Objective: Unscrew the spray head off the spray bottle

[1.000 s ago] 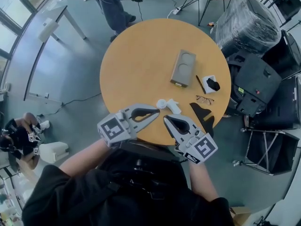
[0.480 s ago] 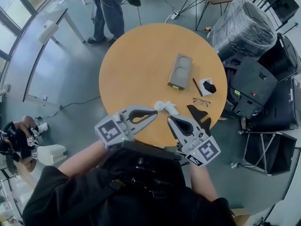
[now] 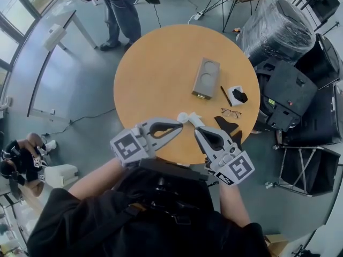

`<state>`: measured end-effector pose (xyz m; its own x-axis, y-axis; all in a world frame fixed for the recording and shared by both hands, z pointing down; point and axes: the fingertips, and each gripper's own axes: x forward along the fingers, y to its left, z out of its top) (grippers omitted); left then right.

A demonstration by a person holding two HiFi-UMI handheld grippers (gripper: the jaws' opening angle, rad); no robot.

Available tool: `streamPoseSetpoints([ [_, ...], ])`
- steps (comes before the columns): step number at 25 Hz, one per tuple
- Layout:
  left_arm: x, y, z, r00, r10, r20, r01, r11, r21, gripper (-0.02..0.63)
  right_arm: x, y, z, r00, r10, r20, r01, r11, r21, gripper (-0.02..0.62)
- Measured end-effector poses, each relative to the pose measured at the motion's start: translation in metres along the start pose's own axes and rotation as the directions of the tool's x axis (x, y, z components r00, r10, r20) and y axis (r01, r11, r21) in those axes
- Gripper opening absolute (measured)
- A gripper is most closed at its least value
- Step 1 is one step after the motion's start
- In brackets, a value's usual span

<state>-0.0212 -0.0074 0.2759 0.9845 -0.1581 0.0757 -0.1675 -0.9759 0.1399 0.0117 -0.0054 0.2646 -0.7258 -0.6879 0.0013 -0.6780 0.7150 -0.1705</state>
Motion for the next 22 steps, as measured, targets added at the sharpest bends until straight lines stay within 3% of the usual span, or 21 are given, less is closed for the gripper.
streamPoseSetpoints([
  [22,-0.004,0.005,-0.009,1.000,0.008,-0.017,-0.008,1.000,-0.006,0.005,0.006,-0.005,-0.005,1.000,-0.021,-0.023,0.021,1.000,-0.005,0.003],
])
